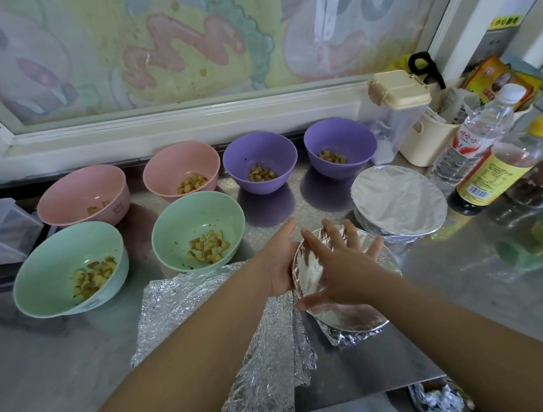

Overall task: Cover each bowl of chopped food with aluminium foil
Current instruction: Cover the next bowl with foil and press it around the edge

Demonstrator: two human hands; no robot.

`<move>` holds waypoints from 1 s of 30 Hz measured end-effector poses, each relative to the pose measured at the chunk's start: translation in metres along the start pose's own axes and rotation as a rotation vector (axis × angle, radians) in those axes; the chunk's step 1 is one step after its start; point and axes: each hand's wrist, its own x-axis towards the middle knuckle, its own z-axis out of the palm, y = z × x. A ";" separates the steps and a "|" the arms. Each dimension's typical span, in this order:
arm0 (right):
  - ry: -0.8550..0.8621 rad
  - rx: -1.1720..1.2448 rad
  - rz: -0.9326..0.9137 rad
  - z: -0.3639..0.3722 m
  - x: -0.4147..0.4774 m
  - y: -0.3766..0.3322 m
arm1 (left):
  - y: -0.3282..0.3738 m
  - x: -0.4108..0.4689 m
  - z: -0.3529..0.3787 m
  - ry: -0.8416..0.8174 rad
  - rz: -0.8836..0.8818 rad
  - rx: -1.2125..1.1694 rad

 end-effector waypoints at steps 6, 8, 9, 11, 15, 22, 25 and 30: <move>0.006 -0.001 0.006 -0.001 -0.002 -0.001 | 0.001 0.003 -0.002 -0.027 0.031 0.015; 0.006 0.001 0.019 -0.001 -0.002 -0.002 | 0.005 0.002 0.001 -0.035 0.026 0.039; 0.008 0.003 0.031 0.000 -0.001 -0.003 | 0.007 0.003 0.001 -0.030 0.019 0.055; 0.017 0.023 0.069 0.001 0.001 -0.005 | 0.014 0.007 0.001 -0.005 0.011 0.080; 0.062 0.130 0.216 0.005 -0.002 -0.015 | 0.025 0.021 -0.002 0.065 0.012 0.074; 0.046 0.268 0.311 0.015 0.024 -0.014 | 0.015 0.022 -0.015 0.267 0.335 -0.043; 0.021 0.358 0.303 -0.009 0.012 -0.008 | -0.011 -0.001 -0.026 0.419 0.417 -0.120; -0.049 0.058 0.071 -0.026 0.000 -0.011 | -0.055 -0.050 -0.025 0.520 0.249 0.130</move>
